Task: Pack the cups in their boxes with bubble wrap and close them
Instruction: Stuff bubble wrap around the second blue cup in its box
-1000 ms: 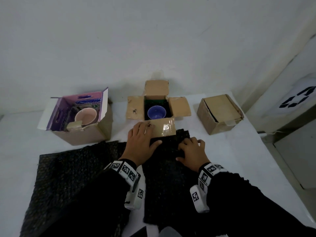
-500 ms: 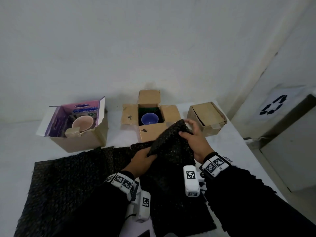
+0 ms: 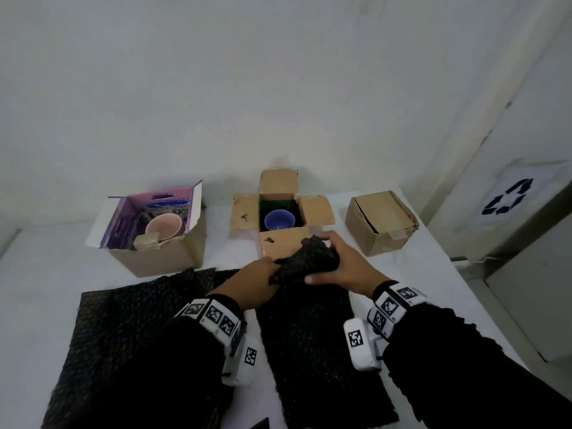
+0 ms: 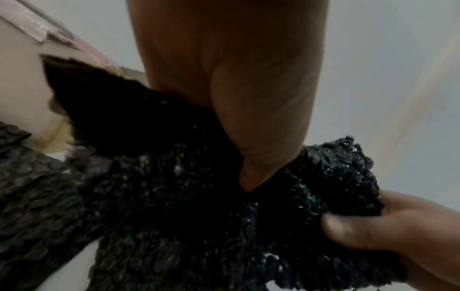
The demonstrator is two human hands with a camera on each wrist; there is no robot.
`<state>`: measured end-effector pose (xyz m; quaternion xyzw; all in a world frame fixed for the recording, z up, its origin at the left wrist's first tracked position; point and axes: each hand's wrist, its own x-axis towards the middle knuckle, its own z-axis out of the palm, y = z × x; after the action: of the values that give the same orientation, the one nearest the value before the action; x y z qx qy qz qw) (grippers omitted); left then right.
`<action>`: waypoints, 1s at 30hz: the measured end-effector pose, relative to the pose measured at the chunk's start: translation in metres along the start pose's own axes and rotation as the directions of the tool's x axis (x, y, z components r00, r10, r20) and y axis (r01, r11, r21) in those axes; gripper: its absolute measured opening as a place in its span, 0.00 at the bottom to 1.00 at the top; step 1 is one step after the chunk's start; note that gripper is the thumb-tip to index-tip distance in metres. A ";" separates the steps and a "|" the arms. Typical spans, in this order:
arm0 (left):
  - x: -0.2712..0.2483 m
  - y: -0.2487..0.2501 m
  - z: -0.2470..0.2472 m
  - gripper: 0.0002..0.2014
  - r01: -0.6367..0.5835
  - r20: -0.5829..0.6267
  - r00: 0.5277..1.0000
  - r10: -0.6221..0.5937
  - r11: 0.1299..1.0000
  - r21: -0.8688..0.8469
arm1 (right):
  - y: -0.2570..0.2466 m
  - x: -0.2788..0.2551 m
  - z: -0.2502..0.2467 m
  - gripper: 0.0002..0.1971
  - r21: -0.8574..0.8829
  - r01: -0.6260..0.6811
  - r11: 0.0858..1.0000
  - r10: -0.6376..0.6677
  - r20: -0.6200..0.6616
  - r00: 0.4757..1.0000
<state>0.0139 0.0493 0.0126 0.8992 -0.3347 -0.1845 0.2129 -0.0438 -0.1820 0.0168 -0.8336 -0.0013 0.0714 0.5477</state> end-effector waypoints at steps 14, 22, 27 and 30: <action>0.019 -0.008 -0.033 0.17 -0.075 -0.050 0.996 0.079 0.995 0.070 | -0.025 0.024 -0.001 0.21 -0.224 -0.120 0.967 0.156 0.153 0.976; 0.050 -0.028 -0.063 0.14 -0.157 -0.205 0.966 0.158 0.987 0.021 | -0.029 0.055 -0.015 0.33 0.082 -0.164 0.983 0.158 0.077 0.985; 0.078 -0.042 -0.087 0.17 -0.193 -0.148 0.972 0.183 0.980 -0.057 | -0.019 0.081 -0.026 0.15 -0.116 -0.020 0.993 0.022 0.015 1.000; 0.098 -0.051 -0.101 0.16 -0.168 -0.256 0.952 0.169 0.985 0.024 | -0.017 0.096 -0.030 0.18 -0.170 0.084 0.982 -0.102 -0.106 0.989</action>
<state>0.1579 0.0439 0.0536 0.8840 -0.3799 -0.0471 0.2684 0.0564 -0.1944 0.0327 -0.8778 -0.0150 -0.0024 0.4787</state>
